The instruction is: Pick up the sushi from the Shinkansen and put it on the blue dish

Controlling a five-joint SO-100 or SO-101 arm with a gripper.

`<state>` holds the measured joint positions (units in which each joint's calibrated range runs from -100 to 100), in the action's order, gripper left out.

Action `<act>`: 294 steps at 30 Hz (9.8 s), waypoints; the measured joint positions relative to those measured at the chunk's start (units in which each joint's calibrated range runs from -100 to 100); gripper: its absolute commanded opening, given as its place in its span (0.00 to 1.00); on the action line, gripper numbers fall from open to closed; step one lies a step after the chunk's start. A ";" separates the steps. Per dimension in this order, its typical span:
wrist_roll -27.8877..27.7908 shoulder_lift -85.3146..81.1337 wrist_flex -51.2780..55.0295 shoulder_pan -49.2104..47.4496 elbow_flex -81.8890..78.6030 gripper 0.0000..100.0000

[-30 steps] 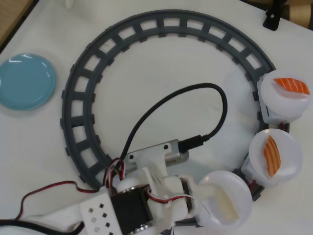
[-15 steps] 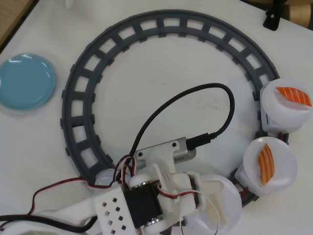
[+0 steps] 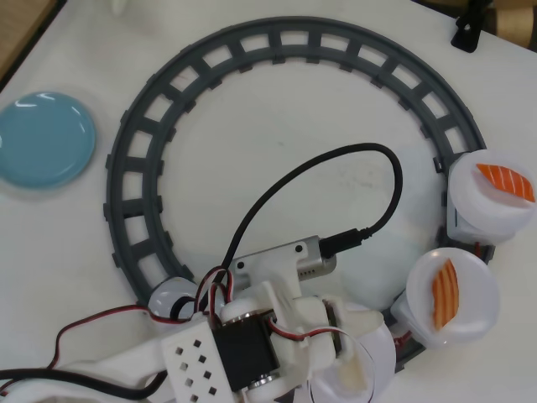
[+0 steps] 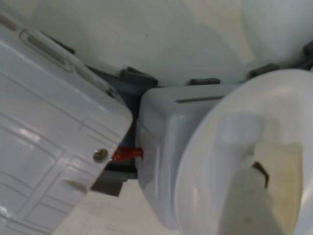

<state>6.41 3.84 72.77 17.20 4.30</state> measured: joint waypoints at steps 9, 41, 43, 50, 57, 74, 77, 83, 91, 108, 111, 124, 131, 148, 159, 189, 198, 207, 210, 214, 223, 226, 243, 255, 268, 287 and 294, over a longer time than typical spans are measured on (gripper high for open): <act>0.05 0.00 -3.87 0.00 -7.78 0.33; 0.05 -0.59 -7.06 0.00 -13.54 0.10; 0.05 -0.51 -6.64 0.00 -12.99 0.10; 0.05 -0.25 -0.25 -0.98 -6.50 0.10; 0.05 -0.25 6.97 -7.36 3.66 0.10; 0.05 -0.25 10.50 -22.23 7.23 0.17; 0.05 -0.25 10.50 -22.56 5.95 0.30; 2.95 -0.25 10.50 -21.82 1.65 0.38; 6.83 -1.27 9.66 -21.33 1.01 0.38; 8.85 -5.74 2.10 -16.76 -18.02 0.38; 8.69 -6.83 1.93 -16.92 -18.57 0.38; 7.86 -23.11 1.93 -19.21 -27.26 0.38; 2.74 -34.42 1.93 -24.11 -31.84 0.38; -37.92 -46.65 1.68 -27.22 -43.18 0.38; -42.99 -46.73 1.60 -30.57 -43.73 0.38; -30.68 -28.43 1.18 -36.29 -32.57 0.38; -27.57 -26.40 2.86 -36.29 -32.30 0.38; -26.23 -26.40 3.36 -39.64 -32.30 0.32; -25.04 -26.40 3.36 -42.91 -32.30 0.27; -24.11 -26.40 3.36 -46.67 -32.30 0.27; -23.80 -22.02 -0.25 -47.08 -32.30 0.29; -23.80 -18.05 -1.51 -47.24 -32.30 0.29; -23.80 -7.00 -2.10 -47.32 -17.66 0.14; -23.80 -6.66 -2.27 -47.32 -17.57 0.07; -20.69 -6.50 4.45 -57.05 -2.93 0.03; -17.64 10.12 -8.15 -72.01 -1.10 0.03; -16.61 15.27 -15.21 -76.01 -1.10 0.03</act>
<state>-10.19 19.11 57.56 -58.81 3.20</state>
